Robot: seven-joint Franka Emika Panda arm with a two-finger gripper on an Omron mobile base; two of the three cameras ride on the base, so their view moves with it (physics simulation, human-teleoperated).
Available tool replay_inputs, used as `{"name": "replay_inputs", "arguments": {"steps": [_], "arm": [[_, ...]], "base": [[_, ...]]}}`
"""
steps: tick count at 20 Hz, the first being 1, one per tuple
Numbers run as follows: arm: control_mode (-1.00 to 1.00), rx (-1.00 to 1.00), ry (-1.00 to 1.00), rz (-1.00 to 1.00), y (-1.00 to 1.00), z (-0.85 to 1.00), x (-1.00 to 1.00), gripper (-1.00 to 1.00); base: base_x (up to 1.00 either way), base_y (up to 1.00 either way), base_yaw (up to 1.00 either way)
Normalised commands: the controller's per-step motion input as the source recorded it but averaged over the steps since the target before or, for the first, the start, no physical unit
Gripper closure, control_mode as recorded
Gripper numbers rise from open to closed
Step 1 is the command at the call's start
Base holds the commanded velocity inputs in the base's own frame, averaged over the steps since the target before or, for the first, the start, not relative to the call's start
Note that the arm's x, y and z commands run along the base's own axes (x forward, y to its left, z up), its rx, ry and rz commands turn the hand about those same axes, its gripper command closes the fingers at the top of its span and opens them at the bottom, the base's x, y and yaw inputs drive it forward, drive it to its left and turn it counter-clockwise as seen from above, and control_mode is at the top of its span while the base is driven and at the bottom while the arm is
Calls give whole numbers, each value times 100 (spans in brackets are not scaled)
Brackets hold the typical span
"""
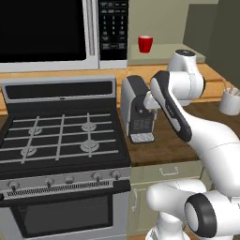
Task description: Gather all objects into one cabinet and sort the glasses and bowls to opposite sides.
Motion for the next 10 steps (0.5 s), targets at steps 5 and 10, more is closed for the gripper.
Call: {"name": "replay_inputs", "arguments": {"steps": [5,10], "arm": [[100,0,0,0,0,0,0,-100],[100,0,0,0,0,0,0,-100]], "base": [[57,0,-3],[7,0,0]]}}
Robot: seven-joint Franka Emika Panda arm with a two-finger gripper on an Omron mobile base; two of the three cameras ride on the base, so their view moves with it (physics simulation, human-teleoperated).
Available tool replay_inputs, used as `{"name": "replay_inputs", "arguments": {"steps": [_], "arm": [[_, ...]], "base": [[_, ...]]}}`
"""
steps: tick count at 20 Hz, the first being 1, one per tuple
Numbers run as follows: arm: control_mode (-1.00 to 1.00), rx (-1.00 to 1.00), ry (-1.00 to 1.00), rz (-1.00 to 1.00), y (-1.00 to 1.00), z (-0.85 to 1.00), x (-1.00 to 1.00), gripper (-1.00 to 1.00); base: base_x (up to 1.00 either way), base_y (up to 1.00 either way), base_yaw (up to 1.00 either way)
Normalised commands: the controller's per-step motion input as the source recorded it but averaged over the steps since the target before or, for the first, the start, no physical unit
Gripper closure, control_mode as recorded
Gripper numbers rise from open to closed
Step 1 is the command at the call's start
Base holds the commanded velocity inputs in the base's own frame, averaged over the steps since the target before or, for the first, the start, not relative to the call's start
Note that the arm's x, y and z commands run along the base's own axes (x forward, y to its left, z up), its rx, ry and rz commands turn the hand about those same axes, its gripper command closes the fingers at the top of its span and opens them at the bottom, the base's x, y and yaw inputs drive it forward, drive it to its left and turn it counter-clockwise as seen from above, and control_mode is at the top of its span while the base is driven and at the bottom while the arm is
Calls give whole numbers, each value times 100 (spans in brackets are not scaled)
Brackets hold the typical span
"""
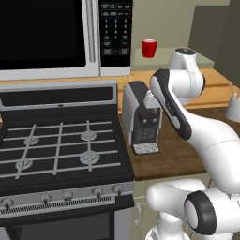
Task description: Gather all objects into one cabinet and sort the glasses and bowls to opposite sides.
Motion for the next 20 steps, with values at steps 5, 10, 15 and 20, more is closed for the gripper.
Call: {"name": "replay_inputs", "arguments": {"steps": [5,10,15,20], "arm": [[-100,0,-5,0,0,12,0,-100],[-100,1,-40,0,-17,89,0,-100],[-100,2,-38,0,-37,88,8,-100],[-100,0,-20,-14,-14,67,42,-100]], "base": [[0,0,0],[0,0,0],[0,0,0],[0,0,0]]}}
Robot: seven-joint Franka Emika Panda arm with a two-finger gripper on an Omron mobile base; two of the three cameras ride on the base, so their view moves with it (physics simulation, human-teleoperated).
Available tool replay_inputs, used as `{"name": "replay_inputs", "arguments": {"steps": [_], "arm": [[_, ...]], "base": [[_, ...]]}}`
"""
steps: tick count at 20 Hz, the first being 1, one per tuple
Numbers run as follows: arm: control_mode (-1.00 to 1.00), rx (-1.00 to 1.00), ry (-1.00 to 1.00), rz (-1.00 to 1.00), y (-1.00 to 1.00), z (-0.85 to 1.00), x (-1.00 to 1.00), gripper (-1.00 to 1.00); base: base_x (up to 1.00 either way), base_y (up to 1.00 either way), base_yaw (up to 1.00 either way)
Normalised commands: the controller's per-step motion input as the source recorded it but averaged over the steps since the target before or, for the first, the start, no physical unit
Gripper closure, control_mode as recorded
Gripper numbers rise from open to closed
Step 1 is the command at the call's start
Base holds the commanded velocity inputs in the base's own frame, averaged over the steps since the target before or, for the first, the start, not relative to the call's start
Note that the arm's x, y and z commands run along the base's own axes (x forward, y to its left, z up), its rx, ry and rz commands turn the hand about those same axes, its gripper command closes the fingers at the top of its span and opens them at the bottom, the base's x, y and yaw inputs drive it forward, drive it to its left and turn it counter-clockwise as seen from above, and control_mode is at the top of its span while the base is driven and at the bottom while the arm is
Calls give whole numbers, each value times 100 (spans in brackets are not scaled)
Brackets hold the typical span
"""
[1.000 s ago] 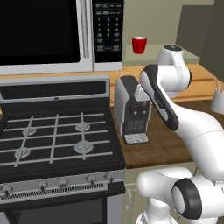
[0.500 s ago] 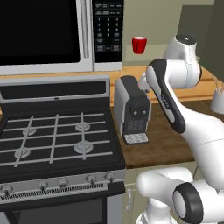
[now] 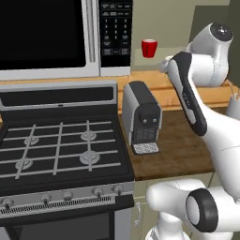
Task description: Gather all objects into one cabinet and sort the glasses and bowls to opposite sides.
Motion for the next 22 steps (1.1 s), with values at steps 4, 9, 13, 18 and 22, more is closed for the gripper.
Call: {"name": "replay_inputs", "arguments": {"steps": [4,9,13,18,22], "arm": [[-100,5,-5,-28,2,48,58,-100],[-100,6,-19,-32,20,29,29,-100],[-100,12,-8,-35,3,2,41,-100],[-100,15,-8,-13,1,0,14,-100],[-100,12,0,-3,-3,0,35,-100]], "base": [[0,0,0],[0,0,0],[0,0,0],[0,0,0],[0,0,0]]}}
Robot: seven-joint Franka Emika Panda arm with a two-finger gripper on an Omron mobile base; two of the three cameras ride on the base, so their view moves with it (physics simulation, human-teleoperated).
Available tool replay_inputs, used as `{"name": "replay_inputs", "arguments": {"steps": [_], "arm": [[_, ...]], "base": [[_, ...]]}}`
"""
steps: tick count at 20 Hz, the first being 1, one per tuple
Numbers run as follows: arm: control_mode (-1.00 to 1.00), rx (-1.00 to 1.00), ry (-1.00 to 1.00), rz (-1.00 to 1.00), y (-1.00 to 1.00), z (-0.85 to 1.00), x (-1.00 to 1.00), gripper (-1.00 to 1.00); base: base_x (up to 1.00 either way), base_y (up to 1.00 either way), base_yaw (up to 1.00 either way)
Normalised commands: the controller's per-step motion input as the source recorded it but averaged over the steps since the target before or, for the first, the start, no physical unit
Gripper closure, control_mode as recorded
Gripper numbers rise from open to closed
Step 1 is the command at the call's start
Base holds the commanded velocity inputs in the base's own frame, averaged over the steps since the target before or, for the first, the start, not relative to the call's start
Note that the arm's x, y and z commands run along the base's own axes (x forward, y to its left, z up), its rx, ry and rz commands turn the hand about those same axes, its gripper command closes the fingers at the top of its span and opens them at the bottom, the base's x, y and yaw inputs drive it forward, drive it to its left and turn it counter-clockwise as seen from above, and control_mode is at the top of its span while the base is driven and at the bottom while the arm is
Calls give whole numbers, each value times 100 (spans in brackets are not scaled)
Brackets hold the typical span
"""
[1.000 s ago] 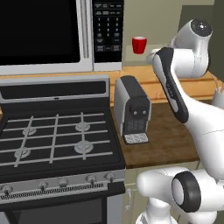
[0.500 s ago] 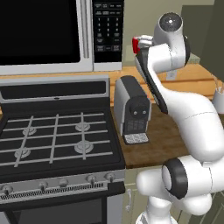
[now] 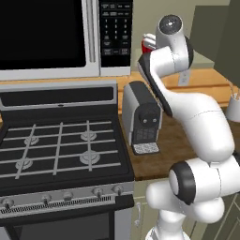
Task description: Gather all objects into one cabinet and sort the glasses and bowls to opposite sides.
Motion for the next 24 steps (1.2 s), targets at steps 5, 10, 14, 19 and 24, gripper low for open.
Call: {"name": "replay_inputs", "arguments": {"steps": [5,10,14,19,24], "arm": [[-100,3,2,0,0,0,43,-100],[-100,0,0,0,0,-9,62,-100],[-100,0,1,0,0,-6,45,-100],[-100,-1,14,2,0,0,29,-100],[-100,-7,19,5,0,-1,39,-100]], "base": [[0,0,0],[0,0,0],[0,0,0],[0,0,0],[0,0,0]]}}
